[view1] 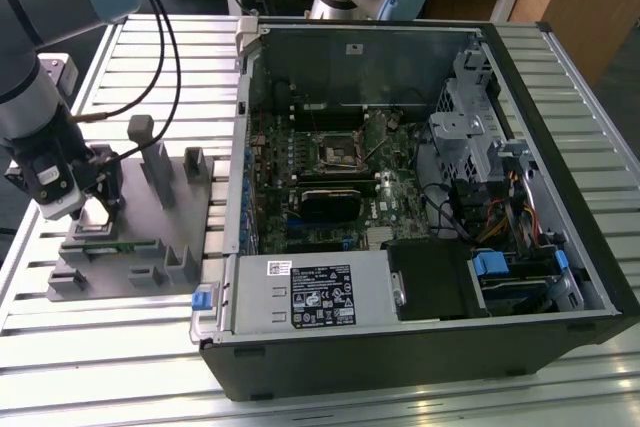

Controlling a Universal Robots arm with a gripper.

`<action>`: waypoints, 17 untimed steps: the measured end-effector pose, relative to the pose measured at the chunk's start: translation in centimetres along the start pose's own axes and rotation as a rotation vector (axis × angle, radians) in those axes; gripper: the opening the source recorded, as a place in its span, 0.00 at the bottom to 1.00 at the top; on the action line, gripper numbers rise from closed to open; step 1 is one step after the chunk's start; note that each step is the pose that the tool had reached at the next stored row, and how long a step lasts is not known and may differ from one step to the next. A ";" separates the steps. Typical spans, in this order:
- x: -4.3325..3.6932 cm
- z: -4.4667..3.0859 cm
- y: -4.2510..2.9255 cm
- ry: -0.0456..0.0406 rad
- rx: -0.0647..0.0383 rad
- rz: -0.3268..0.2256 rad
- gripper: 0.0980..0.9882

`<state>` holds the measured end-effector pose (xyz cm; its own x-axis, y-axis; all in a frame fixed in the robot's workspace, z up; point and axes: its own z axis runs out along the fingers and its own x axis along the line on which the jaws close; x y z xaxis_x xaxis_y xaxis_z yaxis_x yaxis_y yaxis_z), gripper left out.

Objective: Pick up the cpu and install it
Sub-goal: 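Pick up the cpu and move it towards the insertion slot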

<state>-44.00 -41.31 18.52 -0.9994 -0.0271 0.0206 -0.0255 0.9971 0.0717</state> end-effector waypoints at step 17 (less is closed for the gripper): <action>-0.17 -0.29 0.02 -0.0006 0.000 0.000 0.57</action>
<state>-43.82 -41.31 18.81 -0.9994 -0.0270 0.0200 -0.0255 0.9971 0.0716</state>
